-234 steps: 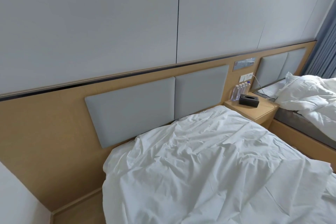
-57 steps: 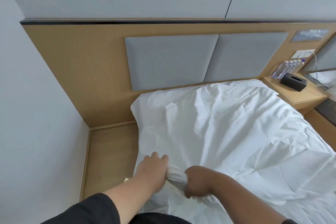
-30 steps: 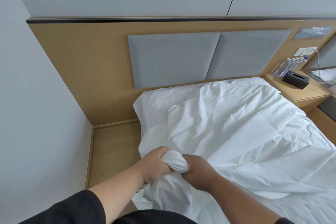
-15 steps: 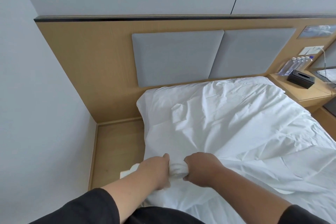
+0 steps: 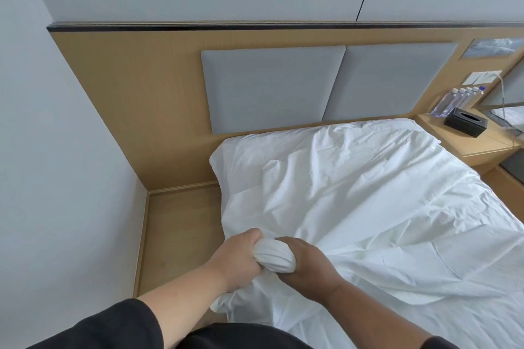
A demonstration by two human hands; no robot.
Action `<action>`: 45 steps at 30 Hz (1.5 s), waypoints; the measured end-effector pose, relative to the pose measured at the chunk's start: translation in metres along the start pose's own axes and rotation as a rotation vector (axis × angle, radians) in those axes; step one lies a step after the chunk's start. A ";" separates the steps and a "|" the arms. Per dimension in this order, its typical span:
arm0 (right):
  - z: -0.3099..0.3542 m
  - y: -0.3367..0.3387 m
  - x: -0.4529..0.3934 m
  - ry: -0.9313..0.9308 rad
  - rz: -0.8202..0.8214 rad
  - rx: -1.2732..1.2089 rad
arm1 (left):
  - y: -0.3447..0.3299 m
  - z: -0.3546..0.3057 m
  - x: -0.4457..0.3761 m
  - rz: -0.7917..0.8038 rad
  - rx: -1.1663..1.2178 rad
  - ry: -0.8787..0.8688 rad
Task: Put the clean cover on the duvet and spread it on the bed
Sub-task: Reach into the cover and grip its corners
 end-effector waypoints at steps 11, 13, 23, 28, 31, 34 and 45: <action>0.013 0.014 -0.015 0.120 0.018 0.450 | -0.016 0.008 0.011 0.272 0.304 0.258; 0.007 0.013 -0.014 0.109 0.044 0.487 | -0.020 0.013 0.014 0.331 0.312 0.318; -0.010 0.007 0.003 0.008 0.390 0.653 | -0.045 0.020 0.004 0.244 -0.277 0.288; -0.015 0.012 0.013 -0.137 0.409 0.252 | -0.030 0.003 -0.010 0.007 -0.470 0.067; -0.017 0.007 0.021 -0.175 0.420 0.069 | -0.030 -0.001 -0.014 -0.025 -0.520 -0.011; -0.021 0.000 0.024 -0.190 0.478 0.061 | -0.034 0.000 -0.016 -0.024 -0.547 -0.019; -0.027 0.016 0.010 -0.158 0.115 0.553 | -0.032 -0.001 -0.015 0.077 0.146 0.175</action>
Point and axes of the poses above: each hand's wrist, its own x-axis away from the middle knuckle, its own y-axis out of the back of the hand, z = x × y, the point moved 9 cm from there along -x, towards the middle knuckle, and after that the axes turned 9 degrees about x, right-handed, at the moved point
